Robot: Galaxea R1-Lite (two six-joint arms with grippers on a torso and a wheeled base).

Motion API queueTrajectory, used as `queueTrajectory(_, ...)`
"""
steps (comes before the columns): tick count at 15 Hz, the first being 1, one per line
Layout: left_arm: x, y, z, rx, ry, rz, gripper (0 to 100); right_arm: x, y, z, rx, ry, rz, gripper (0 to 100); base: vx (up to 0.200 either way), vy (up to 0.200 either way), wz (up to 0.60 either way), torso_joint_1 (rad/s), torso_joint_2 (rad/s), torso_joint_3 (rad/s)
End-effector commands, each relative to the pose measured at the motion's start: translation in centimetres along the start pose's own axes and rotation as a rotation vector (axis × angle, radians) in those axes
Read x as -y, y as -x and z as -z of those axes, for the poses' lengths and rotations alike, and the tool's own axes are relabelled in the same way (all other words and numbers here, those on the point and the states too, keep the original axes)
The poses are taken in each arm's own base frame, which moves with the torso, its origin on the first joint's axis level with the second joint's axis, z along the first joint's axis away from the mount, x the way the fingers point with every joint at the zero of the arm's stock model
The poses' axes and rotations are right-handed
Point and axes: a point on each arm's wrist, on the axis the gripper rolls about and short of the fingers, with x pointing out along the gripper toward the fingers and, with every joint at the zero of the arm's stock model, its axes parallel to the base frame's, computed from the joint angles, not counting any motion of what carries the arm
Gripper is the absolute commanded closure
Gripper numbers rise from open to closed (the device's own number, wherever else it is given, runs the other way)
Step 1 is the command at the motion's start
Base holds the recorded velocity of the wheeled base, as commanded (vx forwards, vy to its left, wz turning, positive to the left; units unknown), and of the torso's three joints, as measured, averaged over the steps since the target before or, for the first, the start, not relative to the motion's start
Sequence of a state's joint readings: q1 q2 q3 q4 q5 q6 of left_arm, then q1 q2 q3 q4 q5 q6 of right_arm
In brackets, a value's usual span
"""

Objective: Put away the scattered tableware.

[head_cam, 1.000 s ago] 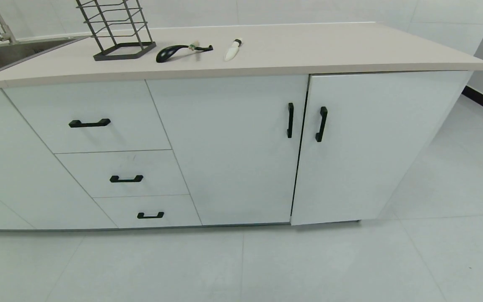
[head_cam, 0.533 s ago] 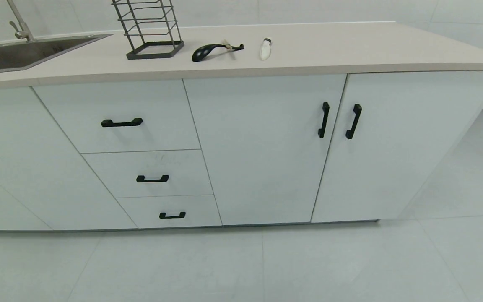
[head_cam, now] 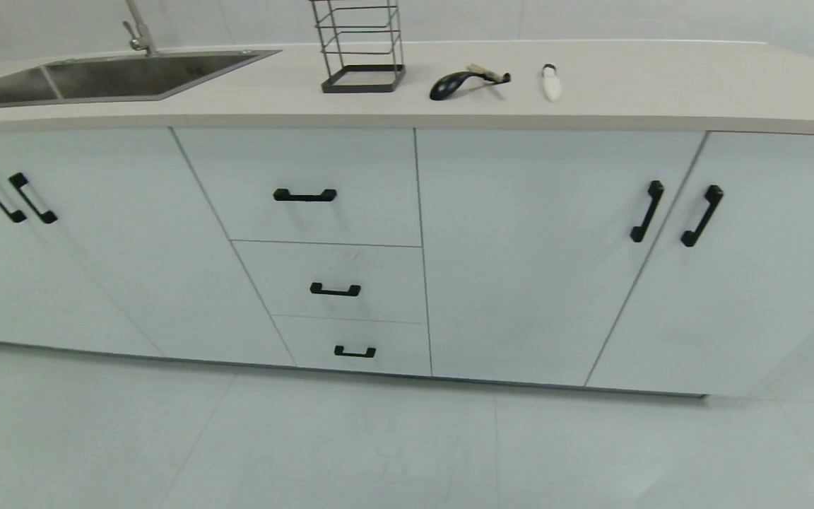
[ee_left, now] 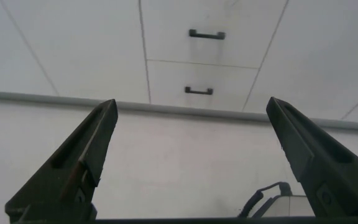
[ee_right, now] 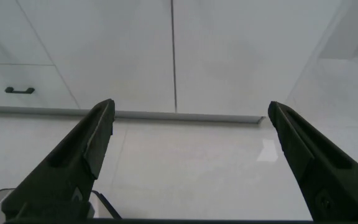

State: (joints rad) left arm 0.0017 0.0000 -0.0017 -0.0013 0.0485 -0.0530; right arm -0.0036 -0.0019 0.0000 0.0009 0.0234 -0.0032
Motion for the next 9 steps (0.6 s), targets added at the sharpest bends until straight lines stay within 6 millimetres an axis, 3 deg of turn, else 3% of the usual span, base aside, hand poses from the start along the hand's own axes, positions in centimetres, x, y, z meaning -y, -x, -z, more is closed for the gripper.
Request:
queueTrajectory(1, 0.00, 0.00, 0.00, 0.000, 0.001, 0.000, 0, 0.00, -0.01, 0.00, -0.003, 0.000, 0.001, 0, 0.000, 0.000, 0.00, 0.000, 0.00, 0.000)
queueTrajectory(2, 0.00, 0.00, 0.00, 0.000, 0.001, 0.000, 0, 0.00, -0.01, 0.00, -0.003, 0.000, 0.001, 0, 0.000, 0.000, 0.00, 0.000, 0.00, 0.000)
queueTrajectory(9, 0.00, 0.00, 0.00, 0.000, -0.001, 0.000, 0, -0.01, -0.01, 0.00, -0.003, 0.004, -0.002, 0, 0.200, 0.000, 0.00, 0.002, 0.00, 0.002)
